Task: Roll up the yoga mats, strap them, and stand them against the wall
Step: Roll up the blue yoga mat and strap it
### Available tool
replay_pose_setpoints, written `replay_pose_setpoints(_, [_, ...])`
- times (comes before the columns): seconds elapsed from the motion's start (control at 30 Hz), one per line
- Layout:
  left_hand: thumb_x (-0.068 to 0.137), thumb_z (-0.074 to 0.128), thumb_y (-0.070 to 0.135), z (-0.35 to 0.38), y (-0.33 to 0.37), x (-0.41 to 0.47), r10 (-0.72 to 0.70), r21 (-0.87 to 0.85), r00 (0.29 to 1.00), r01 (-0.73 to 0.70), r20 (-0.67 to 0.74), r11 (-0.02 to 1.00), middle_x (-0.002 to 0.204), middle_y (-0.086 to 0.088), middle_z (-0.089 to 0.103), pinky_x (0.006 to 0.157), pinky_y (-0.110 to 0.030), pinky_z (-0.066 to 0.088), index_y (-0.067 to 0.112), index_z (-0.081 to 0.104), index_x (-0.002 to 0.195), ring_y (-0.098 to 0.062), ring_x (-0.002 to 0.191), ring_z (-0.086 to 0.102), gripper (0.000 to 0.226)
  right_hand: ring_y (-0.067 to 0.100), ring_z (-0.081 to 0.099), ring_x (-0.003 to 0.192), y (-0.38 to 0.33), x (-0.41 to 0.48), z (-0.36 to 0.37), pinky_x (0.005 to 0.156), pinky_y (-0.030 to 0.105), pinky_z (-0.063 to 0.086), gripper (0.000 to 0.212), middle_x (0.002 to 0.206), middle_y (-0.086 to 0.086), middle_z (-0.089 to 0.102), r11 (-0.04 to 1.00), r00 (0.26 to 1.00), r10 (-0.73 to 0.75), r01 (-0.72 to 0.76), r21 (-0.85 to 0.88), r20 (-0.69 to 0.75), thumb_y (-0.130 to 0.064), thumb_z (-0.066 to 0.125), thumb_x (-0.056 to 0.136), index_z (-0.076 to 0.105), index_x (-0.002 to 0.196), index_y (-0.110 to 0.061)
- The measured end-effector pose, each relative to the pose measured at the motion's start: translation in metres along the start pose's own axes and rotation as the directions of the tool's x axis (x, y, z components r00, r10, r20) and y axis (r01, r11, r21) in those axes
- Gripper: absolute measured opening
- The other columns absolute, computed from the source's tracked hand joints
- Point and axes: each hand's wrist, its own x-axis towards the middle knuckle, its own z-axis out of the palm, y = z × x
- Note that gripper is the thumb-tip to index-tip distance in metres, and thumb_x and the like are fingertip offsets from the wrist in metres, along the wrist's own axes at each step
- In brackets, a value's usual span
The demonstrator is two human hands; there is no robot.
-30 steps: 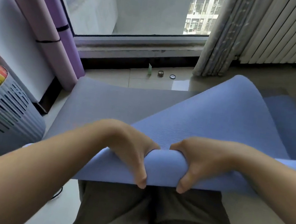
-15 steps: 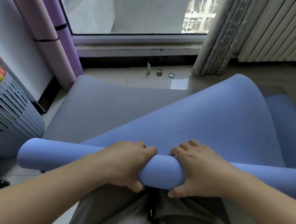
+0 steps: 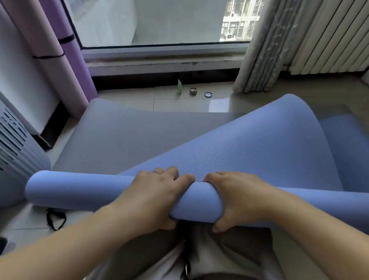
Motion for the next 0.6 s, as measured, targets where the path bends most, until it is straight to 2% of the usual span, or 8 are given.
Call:
replay_pose_setpoints(0.1, [0.069,0.069,0.042,-0.007,-0.015,0.009,0.015,-0.154,0.995,0.001,0.101,0.988,0.11,0.005,0.049,0.073,-0.031,0.041,0.038,0.036,0.127,-0.021,0.1,0.056,0.067,0.022,0.05,0.104,-0.003,-0.008,0.017,0.084,0.038,0.044,0.081,0.116,-0.003,0.05,0.982,0.973,0.002,-0.047,-0.185,-0.232,-0.055,0.071,0.064,0.038,0.132,-0.027])
replay_pose_setpoints(0.17, [0.066,0.072,0.043,-0.012,-0.022,0.017,0.047,-0.252,0.982,0.0,0.182,0.968,0.106,0.008,0.051,0.072,-0.029,0.04,0.04,0.04,0.122,-0.016,0.095,0.056,0.065,0.027,0.057,0.086,-0.001,-0.01,0.033,0.069,0.04,0.048,0.085,0.102,0.002,0.058,0.961,0.925,-0.062,-0.045,-0.271,-0.374,-0.05,0.077,0.052,0.048,0.126,-0.022])
replay_pose_setpoints(0.2, [0.066,0.073,0.043,-0.013,-0.023,0.02,0.058,-0.285,0.975,0.005,0.214,0.959,0.106,0.009,0.051,0.072,-0.028,0.039,0.041,0.041,0.121,-0.014,0.094,0.055,0.064,0.027,0.058,0.076,0.002,-0.008,0.038,0.062,0.037,0.048,0.079,0.093,0.002,0.06,0.964,0.897,-0.088,-0.033,-0.264,-0.434,-0.047,0.078,0.048,0.053,0.118,-0.021])
replay_pose_setpoints(0.23, [0.066,0.074,0.043,-0.015,-0.024,0.024,0.058,-0.299,0.971,0.014,0.231,0.954,0.107,0.01,0.051,0.072,-0.028,0.038,0.042,0.041,0.12,-0.013,0.095,0.054,0.064,0.026,0.057,0.074,0.004,-0.006,0.038,0.06,0.035,0.046,0.071,0.089,0.001,0.059,0.97,0.901,-0.078,-0.03,-0.241,-0.426,-0.043,0.077,0.05,0.054,0.113,-0.021])
replay_pose_setpoints(0.3, [0.066,0.074,0.046,-0.013,-0.022,0.025,0.015,-0.273,0.983,0.036,0.184,0.961,0.112,0.009,0.049,0.078,-0.03,0.042,0.042,0.039,0.124,-0.016,0.102,0.054,0.069,0.024,0.056,0.085,0.008,-0.001,0.022,0.068,0.034,0.043,0.06,0.097,-0.002,0.057,0.98,0.953,-0.023,-0.038,-0.194,-0.303,-0.042,0.07,0.062,0.048,0.115,-0.025])
replay_pose_setpoints(0.4, [0.066,0.069,0.047,0.005,-0.02,0.016,0.0,-0.046,0.997,-0.003,-0.075,0.999,0.123,0.004,0.047,0.085,-0.038,0.045,0.039,0.023,0.136,-0.024,0.107,0.055,0.084,0.021,0.058,0.089,0.015,0.008,0.0,0.068,0.032,0.047,0.06,0.101,-0.006,0.06,0.998,0.991,0.001,-0.01,-0.065,-0.137,-0.047,0.07,0.063,0.045,0.115,-0.029])
replay_pose_setpoints(0.53, [0.046,0.075,0.035,0.02,-0.027,0.012,0.023,-0.031,0.97,-0.031,-0.241,0.999,0.104,-0.003,0.064,0.068,-0.037,0.049,0.032,0.035,0.127,-0.03,0.081,0.066,0.09,0.018,0.055,0.082,0.02,0.022,-0.024,0.067,0.03,0.045,0.062,0.092,-0.006,0.058,1.0,1.0,-0.002,0.003,-0.012,0.023,-0.048,0.077,0.062,0.048,0.113,-0.03])
replay_pose_setpoints(0.6, [0.044,0.077,0.032,0.013,-0.033,0.017,-0.008,-0.036,0.956,-0.002,-0.294,0.999,0.099,-0.002,0.066,0.065,-0.035,0.049,0.031,0.04,0.123,-0.029,0.076,0.066,0.087,0.017,0.052,0.08,0.018,0.027,-0.035,0.064,0.029,0.043,0.061,0.089,-0.007,0.055,0.999,1.0,-0.008,0.008,-0.043,0.004,-0.048,0.077,0.062,0.049,0.112,-0.029])
